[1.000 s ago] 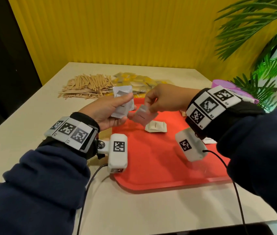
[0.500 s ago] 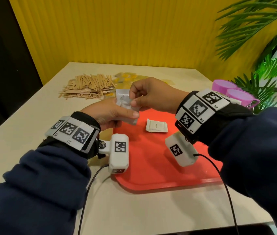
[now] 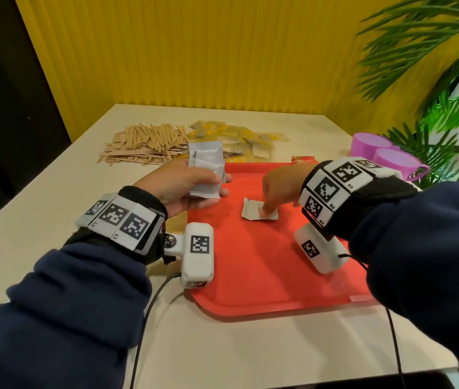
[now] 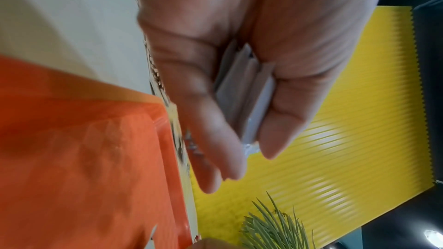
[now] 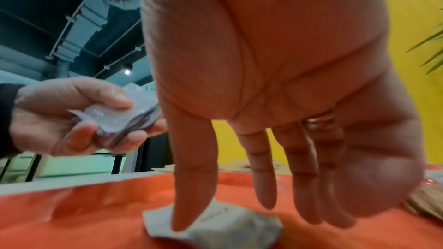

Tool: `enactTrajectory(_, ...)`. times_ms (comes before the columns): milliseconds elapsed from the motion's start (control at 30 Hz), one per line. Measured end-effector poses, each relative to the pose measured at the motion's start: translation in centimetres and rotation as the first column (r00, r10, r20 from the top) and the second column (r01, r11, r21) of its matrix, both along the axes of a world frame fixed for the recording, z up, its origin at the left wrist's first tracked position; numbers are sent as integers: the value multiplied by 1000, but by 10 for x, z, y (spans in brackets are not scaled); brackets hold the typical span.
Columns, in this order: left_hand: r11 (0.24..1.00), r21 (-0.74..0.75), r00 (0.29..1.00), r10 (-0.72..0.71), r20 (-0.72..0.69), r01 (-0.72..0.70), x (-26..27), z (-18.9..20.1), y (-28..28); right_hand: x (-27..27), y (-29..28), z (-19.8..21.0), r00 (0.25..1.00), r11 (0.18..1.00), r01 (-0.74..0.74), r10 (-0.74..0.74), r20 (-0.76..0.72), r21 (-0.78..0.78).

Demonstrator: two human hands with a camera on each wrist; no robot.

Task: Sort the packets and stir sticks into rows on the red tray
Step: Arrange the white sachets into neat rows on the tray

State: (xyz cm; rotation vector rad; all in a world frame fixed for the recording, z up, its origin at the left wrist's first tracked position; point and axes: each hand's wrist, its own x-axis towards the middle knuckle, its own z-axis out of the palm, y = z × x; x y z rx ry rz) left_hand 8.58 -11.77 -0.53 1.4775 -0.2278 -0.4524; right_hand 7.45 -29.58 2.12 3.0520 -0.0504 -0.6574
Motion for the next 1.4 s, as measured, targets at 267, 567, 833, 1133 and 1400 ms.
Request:
enactTrajectory(267,996,54,995,79,-56,-76,4,-2,0,6,0,-7,991,991,-137,137,6,-13)
enactTrajectory(567,986,165,998,-24,-53,32,7,-7,0,1,16,17,924,859,-337,223,311,385)
enactTrajectory(833,977,151,988,-150,-27,152,1,-4,0,3,26,0,950,784,-185,-12,312,593)
enactTrajectory(1133,947,242,974,-224,30,210,4,-4,2,-3,33,7,993,594,-76,-31,117,801)
enactTrajectory(1400,936,287,972,-228,52,204,-15,12,-24,-20,19,24,960,717,-215,31,278,663)
